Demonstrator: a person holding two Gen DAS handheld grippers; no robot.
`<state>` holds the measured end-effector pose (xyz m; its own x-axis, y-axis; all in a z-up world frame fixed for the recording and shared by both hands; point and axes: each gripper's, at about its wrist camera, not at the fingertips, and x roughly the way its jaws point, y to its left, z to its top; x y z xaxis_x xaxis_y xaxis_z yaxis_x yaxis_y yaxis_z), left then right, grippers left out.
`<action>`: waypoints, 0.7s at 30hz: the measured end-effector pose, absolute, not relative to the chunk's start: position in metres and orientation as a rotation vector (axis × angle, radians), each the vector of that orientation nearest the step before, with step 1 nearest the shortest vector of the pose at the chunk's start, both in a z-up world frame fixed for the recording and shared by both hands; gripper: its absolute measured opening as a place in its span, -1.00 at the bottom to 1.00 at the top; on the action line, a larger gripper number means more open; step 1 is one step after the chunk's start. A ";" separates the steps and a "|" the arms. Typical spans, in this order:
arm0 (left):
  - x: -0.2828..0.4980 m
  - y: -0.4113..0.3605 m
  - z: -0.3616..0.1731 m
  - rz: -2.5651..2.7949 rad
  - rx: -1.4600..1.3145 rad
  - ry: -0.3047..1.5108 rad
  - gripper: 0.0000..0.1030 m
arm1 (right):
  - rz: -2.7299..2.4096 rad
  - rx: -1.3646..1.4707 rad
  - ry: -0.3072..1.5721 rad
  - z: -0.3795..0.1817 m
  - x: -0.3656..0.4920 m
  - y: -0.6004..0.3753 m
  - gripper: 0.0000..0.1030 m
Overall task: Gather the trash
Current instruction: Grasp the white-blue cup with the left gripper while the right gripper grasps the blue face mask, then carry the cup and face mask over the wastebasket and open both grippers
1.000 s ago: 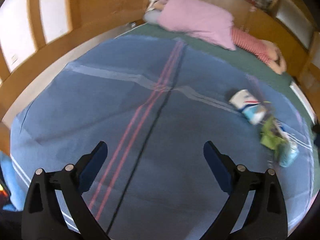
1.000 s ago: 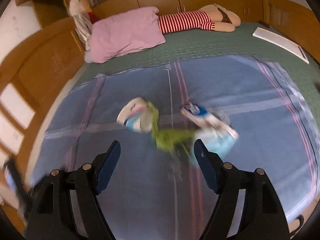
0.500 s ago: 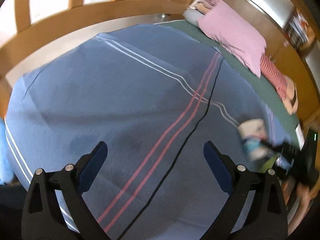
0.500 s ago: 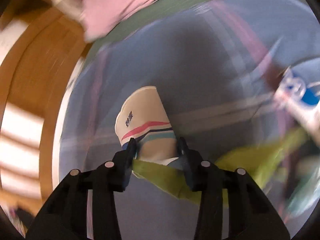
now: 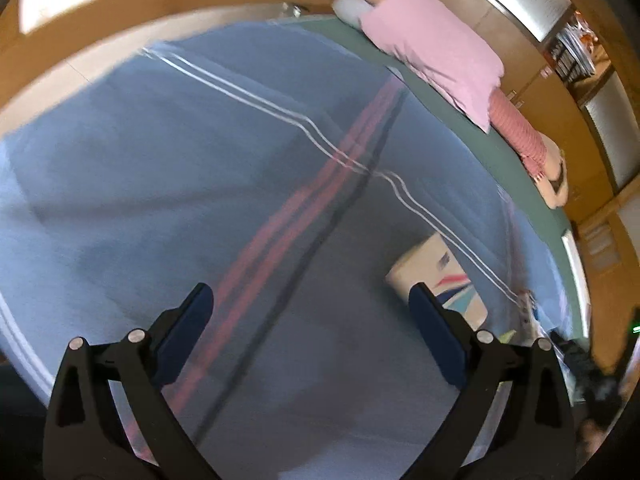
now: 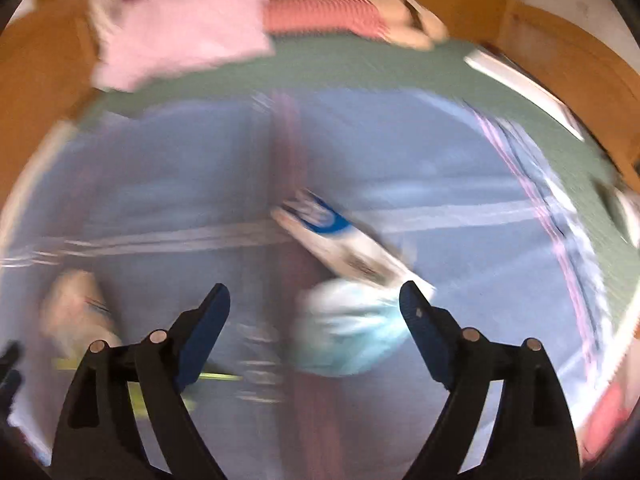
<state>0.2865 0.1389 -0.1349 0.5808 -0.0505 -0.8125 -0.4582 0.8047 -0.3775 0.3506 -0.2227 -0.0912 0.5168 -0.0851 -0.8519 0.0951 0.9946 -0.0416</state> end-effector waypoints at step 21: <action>0.362 0.073 -0.161 -0.082 -0.544 0.916 -0.16 | 0.194 0.009 1.184 -0.133 0.298 -0.173 -0.62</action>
<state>0.3624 0.0729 -0.1607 0.6158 -0.2934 -0.7313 -0.1592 0.8626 -0.4801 0.2979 -0.1728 -0.1329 0.3622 0.1552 -0.9191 -0.1455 0.9834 0.1087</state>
